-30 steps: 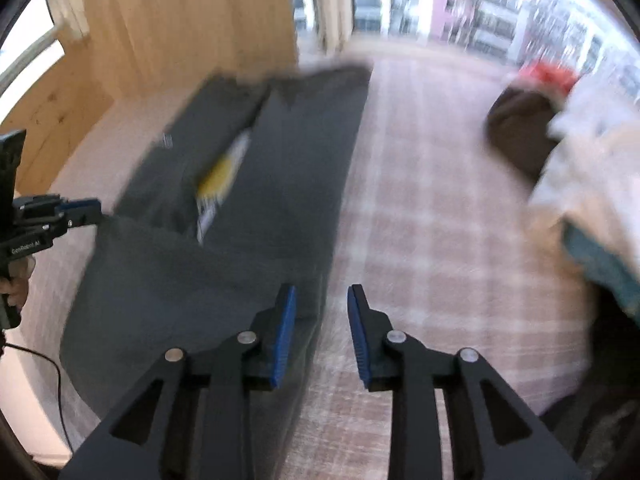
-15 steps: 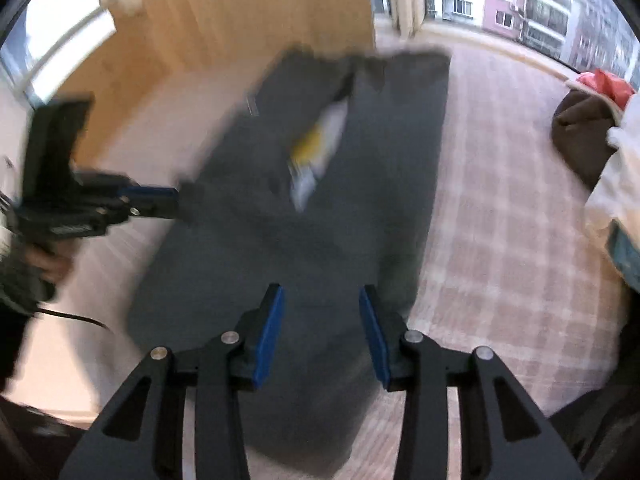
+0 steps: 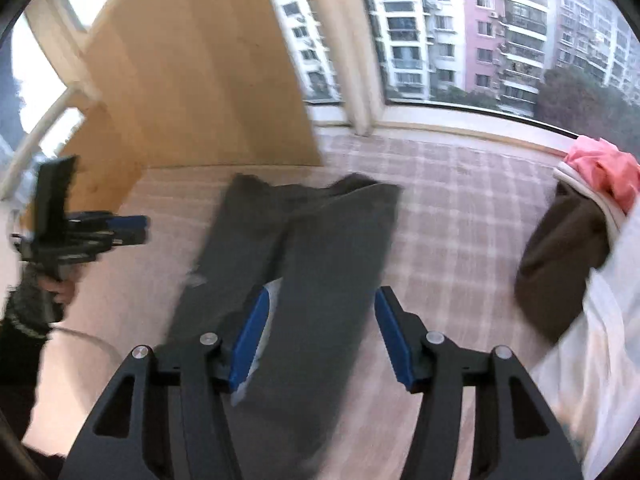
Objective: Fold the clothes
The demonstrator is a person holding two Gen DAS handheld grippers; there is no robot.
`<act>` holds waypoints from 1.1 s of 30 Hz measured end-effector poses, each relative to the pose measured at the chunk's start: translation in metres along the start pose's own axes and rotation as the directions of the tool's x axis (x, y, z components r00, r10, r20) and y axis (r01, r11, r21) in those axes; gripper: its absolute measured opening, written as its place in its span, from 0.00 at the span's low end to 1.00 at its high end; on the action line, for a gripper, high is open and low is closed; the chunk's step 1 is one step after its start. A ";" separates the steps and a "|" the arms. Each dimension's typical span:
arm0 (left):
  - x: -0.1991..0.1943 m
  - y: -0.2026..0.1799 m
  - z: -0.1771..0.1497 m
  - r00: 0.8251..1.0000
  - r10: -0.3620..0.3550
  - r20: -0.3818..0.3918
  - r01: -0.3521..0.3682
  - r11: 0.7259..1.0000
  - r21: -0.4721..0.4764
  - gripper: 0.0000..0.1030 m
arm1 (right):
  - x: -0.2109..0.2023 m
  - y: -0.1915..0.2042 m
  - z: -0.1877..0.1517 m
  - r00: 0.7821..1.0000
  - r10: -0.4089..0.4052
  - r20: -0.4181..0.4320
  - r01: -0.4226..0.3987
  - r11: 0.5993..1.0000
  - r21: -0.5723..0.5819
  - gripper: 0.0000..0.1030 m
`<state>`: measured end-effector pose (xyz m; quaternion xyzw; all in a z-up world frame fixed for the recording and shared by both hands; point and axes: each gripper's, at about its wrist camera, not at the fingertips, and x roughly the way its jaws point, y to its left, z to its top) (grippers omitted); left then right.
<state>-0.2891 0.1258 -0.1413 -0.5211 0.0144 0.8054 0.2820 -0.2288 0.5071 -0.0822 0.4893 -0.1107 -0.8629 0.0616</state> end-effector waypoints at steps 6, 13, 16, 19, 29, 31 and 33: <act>0.074 0.029 0.043 0.999 0.029 -0.036 -0.030 0.999 -0.027 0.36 | 0.077 -0.049 0.047 0.998 -0.055 -0.041 0.056 0.998 0.023 0.53; 0.129 0.040 0.065 0.996 0.062 -0.065 -0.060 0.998 0.021 0.42 | 0.118 -0.065 0.064 1.000 0.025 -0.013 -0.026 1.000 -0.013 0.53; 0.136 0.039 0.069 0.995 0.082 -0.055 -0.079 0.996 0.050 0.48 | 0.122 -0.061 0.068 0.998 0.057 0.002 -0.057 0.997 -0.051 0.57; 0.139 0.039 0.073 0.994 0.097 -0.043 -0.095 0.993 0.065 0.52 | 0.128 -0.054 0.071 0.998 0.055 0.010 -0.054 0.994 -0.099 0.58; 0.118 0.020 0.076 1.000 0.004 -0.003 -0.003 0.991 0.134 0.09 | 0.127 -0.059 0.079 0.980 0.198 -0.027 -0.199 0.980 -0.031 0.07; 0.107 0.016 0.077 1.000 -0.028 0.005 0.027 0.990 0.137 0.08 | 0.107 -0.056 0.081 0.975 0.224 0.001 -0.224 0.974 -0.019 0.07; 0.082 0.007 0.076 0.998 -0.062 0.026 0.058 0.987 0.148 0.09 | 0.084 -0.051 0.082 0.969 0.243 0.035 -0.243 0.970 -0.019 0.07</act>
